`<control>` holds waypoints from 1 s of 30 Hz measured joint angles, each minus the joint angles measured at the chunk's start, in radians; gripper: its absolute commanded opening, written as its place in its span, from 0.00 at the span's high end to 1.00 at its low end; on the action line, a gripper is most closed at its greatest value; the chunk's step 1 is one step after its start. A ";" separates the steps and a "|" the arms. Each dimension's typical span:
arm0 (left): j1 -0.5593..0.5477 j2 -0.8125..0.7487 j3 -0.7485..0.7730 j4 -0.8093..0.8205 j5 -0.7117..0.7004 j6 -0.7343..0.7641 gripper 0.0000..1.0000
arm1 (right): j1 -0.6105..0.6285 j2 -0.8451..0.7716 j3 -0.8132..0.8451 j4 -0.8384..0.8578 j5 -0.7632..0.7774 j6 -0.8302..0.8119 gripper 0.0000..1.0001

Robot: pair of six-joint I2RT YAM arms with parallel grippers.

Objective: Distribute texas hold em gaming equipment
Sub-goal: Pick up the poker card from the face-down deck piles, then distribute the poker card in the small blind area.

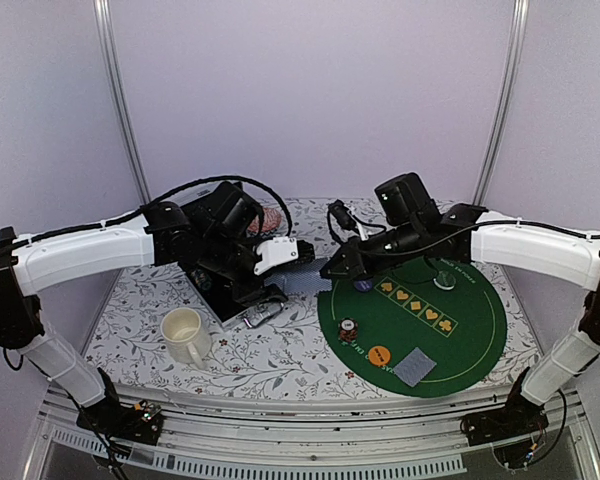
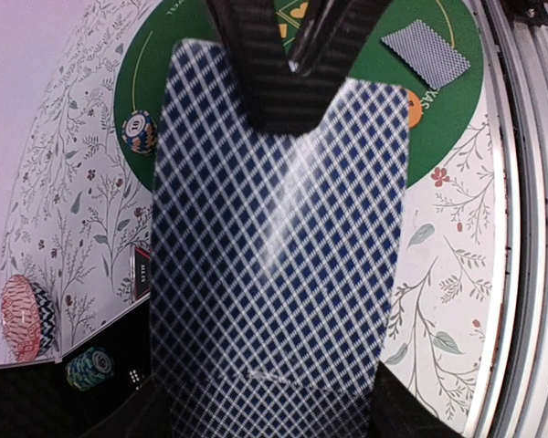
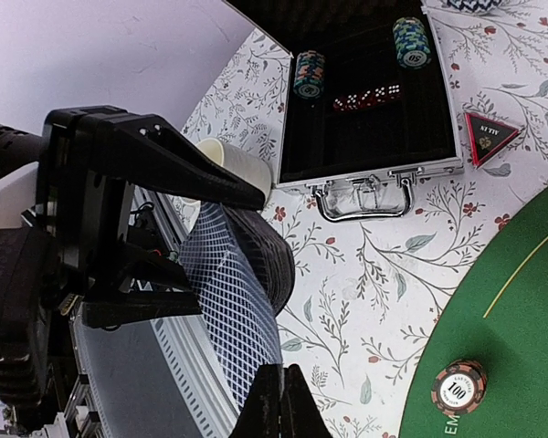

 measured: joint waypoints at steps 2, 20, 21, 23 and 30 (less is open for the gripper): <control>0.000 0.000 0.000 0.000 -0.001 0.000 0.40 | -0.008 -0.017 0.000 -0.011 -0.001 -0.004 0.98; 0.000 0.000 0.000 0.000 -0.001 0.000 0.40 | -0.257 -0.270 -0.104 0.000 0.002 0.047 0.98; 0.000 0.000 0.000 0.000 -0.001 0.000 0.40 | -0.296 -0.286 -0.131 0.015 0.024 0.066 0.98; 0.000 0.000 0.000 0.000 -0.001 0.000 0.40 | -0.366 -0.300 -0.185 0.057 0.062 0.095 0.98; 0.000 -0.002 -0.004 0.001 -0.001 -0.005 0.40 | -0.519 -0.131 -0.303 0.306 0.146 0.231 0.98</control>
